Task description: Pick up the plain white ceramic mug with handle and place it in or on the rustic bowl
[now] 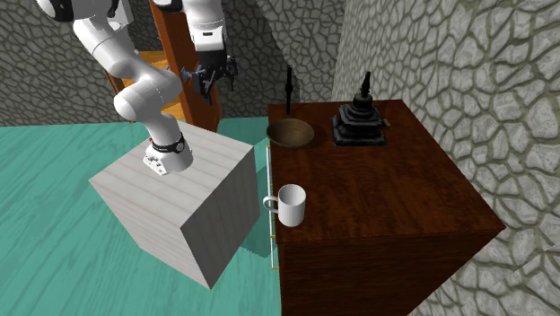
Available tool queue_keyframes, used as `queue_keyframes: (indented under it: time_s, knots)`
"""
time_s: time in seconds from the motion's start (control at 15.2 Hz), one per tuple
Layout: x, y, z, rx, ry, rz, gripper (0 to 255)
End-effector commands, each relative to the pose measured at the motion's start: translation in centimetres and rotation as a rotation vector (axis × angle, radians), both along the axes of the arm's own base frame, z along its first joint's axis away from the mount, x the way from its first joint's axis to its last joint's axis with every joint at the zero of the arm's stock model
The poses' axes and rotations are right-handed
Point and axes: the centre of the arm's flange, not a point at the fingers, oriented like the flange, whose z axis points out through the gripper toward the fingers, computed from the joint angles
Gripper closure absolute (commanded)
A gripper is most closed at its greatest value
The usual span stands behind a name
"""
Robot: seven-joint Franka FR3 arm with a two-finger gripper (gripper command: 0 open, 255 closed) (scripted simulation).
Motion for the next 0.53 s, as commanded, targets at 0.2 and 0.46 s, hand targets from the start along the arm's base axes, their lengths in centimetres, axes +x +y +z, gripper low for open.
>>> queue_keyframes:
  time_s: [0.2, 0.46]
  knots:
    - [3.1, -0.8, -2.0, -0.003, -0.009, 0.011, 0]
    - [7.4, -1.9, -4.6, -0.008, -0.022, 0.025, 0]
